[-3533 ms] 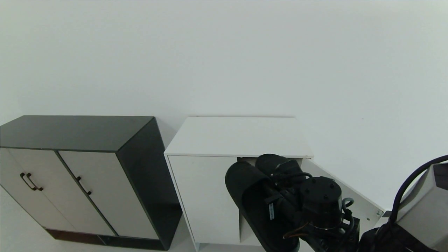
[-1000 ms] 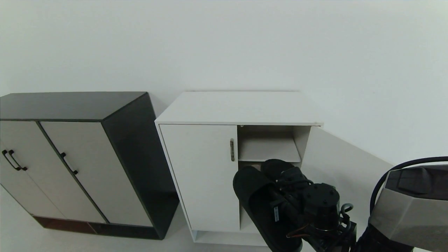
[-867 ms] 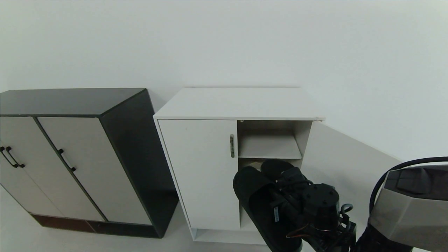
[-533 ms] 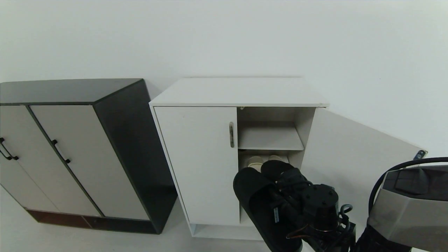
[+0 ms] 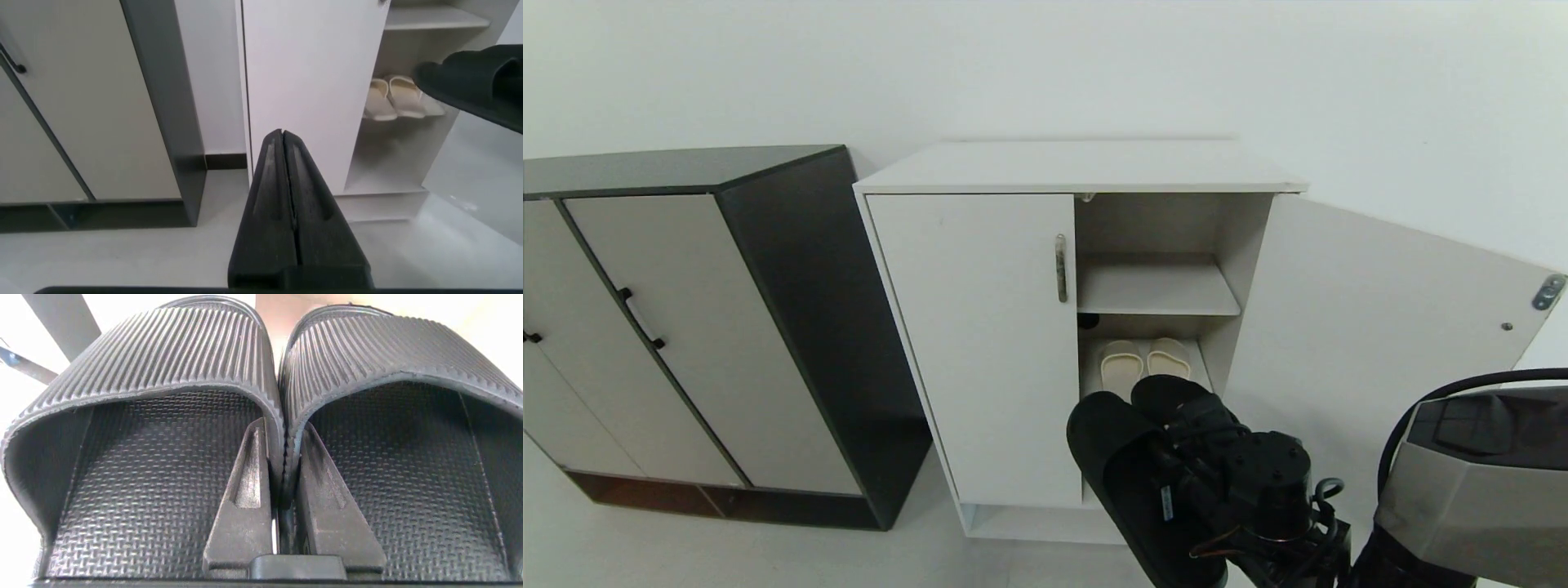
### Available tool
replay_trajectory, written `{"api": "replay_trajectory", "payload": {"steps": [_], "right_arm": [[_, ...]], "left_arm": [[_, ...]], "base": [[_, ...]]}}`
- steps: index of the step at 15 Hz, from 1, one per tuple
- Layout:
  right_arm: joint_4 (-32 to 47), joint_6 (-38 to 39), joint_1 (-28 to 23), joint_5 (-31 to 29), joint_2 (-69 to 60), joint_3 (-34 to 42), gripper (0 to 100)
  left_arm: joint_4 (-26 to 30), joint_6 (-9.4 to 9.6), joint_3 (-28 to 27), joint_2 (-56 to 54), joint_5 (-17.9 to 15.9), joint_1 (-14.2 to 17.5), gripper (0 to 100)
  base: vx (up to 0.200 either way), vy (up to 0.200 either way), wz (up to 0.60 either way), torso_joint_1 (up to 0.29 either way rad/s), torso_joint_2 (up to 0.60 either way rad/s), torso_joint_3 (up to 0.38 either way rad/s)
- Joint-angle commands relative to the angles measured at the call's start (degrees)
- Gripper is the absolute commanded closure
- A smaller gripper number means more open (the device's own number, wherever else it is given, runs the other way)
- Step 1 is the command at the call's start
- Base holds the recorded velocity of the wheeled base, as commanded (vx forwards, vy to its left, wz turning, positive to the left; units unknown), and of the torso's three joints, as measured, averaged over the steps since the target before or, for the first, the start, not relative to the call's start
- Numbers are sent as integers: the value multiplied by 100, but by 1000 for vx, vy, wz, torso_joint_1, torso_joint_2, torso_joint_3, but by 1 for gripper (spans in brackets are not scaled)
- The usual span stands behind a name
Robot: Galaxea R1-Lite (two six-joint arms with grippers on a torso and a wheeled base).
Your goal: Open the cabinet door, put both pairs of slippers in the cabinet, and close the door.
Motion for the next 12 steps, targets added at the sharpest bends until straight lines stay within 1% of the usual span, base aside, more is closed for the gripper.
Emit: {"api": "replay_trajectory", "payload": {"steps": [1, 4, 7, 8, 11, 12], "right_arm": [[-28, -1, -1, 1, 65, -2, 100], [-28, -1, -45, 9, 74, -2, 100], [-37, -1, -45, 9, 74, -2, 100], [-37, -1, -45, 9, 74, -2, 100], [-89, -89, -36, 1, 197, 7, 100], [-371, -203, -28, 9, 373, 42, 100]], "left_arm": [[-1, -1, 0, -1, -2, 7, 100], [-1, -1, 0, -1, -2, -1, 100], [-1, -1, 0, -1, -2, -1, 100], [-1, -1, 0, -1, -2, -1, 100], [-1, -1, 0, -1, -2, -1, 100], [-1, -1, 0, -1, -2, -1, 100]], "base": [[0, 0, 0, -105, 461, 349], [0, 0, 0, -79, 444, 359], [0, 0, 0, -32, 435, 401], [0, 0, 0, -17, 266, 261], [0, 0, 0, 4, 95, 85], [0, 0, 0, 0, 0, 0]]}}
